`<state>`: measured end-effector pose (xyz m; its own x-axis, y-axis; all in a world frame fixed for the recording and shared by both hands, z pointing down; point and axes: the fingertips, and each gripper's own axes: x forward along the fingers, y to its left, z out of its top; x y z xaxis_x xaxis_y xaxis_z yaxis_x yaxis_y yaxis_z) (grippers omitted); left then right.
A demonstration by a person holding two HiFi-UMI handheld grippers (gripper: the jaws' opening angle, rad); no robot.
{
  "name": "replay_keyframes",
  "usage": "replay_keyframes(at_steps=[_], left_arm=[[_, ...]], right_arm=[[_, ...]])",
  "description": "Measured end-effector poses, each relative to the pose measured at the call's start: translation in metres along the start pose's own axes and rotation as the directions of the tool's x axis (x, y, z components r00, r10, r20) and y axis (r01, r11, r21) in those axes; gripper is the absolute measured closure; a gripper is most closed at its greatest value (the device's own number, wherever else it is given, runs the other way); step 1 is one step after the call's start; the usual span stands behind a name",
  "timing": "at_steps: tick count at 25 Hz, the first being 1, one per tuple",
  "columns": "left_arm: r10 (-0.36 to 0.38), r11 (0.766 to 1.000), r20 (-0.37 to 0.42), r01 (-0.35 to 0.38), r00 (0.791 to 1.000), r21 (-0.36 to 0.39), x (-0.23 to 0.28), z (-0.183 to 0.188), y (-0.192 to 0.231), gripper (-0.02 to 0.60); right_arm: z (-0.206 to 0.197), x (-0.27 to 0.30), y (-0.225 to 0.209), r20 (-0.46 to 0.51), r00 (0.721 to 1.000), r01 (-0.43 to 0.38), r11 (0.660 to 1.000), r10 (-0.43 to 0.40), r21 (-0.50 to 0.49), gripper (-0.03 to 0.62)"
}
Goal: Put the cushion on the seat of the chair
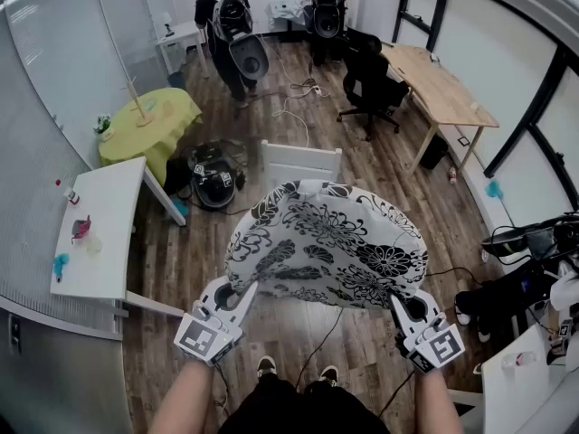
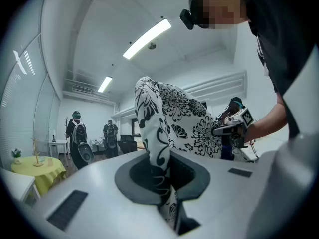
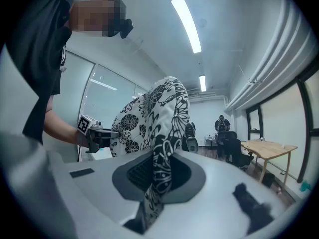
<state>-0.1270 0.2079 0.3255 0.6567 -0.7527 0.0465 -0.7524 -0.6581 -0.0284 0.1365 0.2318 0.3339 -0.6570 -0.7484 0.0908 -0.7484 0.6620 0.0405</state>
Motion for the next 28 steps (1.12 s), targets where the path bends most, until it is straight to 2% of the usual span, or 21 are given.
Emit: replay_keyframes(at_steps=[5,10,18,28], left_arm=[[0.02,1.0,0.011,-0.02,1.0,-0.001,0.001,-0.01,0.002,0.543],[0.03,1.0,-0.043,-0.03,0.999,-0.003,-0.001,-0.009,-0.001,0.543],[0.035,0.999,-0.04,-0.036,0.999,-0.018,-0.004,-0.008,-0.001,0.543],[0.052,0.999,-0.011,-0.051,0.999,0.012,-0.003,-0.003,-0.001,0.543]], right_arm=[[0.001,0.006,0.0,0.01,1.0,-0.002,1.0,0.002,0.002,0.563],[0.003,0.004,0.0,0.007,1.0,-0.007,1.0,0.007,0.0,0.563],[0.01,0.006,0.001,0.004,1.0,0.001,1.0,-0.001,0.018,0.563],[0.002,0.002,-0.001,-0.02,0.998,0.052,0.999,-0.052,-0.01,0.563]])
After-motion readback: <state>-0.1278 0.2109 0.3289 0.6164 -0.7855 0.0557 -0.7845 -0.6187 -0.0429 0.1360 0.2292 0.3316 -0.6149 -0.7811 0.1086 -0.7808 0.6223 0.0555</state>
